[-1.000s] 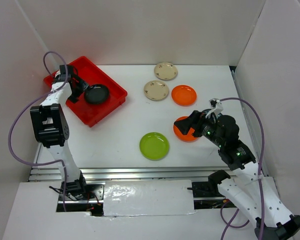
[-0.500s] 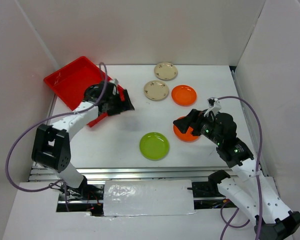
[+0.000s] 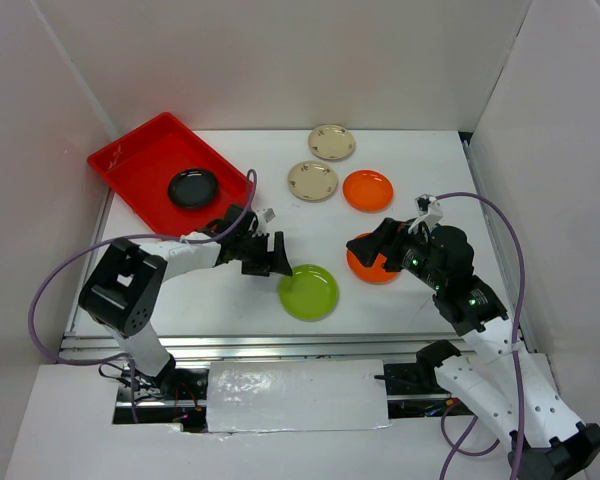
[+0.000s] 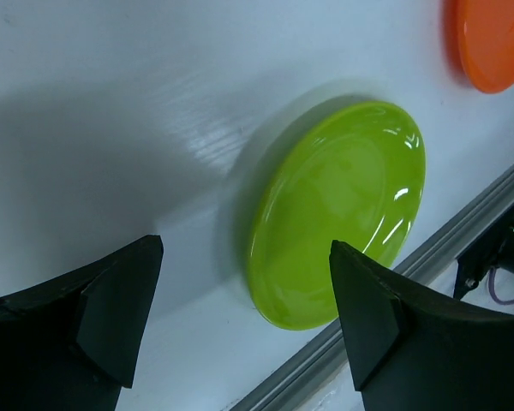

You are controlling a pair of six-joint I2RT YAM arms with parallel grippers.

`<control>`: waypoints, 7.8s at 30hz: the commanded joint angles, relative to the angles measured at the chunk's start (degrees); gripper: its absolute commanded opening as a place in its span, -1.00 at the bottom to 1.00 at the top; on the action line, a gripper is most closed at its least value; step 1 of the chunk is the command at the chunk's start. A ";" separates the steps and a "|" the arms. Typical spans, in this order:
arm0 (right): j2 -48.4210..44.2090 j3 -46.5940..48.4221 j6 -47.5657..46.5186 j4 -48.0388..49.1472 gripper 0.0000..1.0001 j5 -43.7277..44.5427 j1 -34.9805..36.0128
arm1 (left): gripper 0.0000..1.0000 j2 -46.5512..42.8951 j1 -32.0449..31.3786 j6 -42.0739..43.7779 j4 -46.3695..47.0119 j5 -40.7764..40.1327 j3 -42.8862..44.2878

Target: Place the plates into the plastic bin on the countertop

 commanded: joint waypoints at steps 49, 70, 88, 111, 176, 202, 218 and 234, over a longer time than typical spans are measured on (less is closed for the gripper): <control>15.98 -4.87 4.76 19.44 1.00 -7.64 -3.06 | -0.87 12.92 33.88 -16.25 -10.30 -30.01 36.57; -2.81 -7.33 24.01 0.12 1.00 35.06 -5.95 | 0.99 11.14 6.48 -8.33 1.08 -3.58 32.35; -14.25 -5.04 16.98 -4.38 1.00 26.91 -8.42 | 0.82 34.62 -11.29 -11.33 6.42 -0.71 40.60; -16.00 -4.96 16.19 -2.36 1.00 23.13 -9.03 | -1.00 25.77 -13.50 -14.57 0.42 -14.09 29.12; -15.74 -2.75 26.57 -15.73 1.00 43.87 -10.09 | 0.99 38.57 -10.85 -16.24 5.16 6.37 56.07; 34.42 -12.25 22.52 12.23 0.81 10.39 -44.98 | 0.99 -16.07 -10.43 -8.25 -25.50 -32.03 27.17; 45.52 -8.03 21.28 14.78 -1.00 6.25 -45.16 | 0.99 -28.40 2.94 -5.08 -24.72 -24.75 16.01; 30.04 4.18 9.16 8.18 -1.00 2.06 -13.44 | 0.99 -11.80 5.06 -13.09 14.39 14.19 8.61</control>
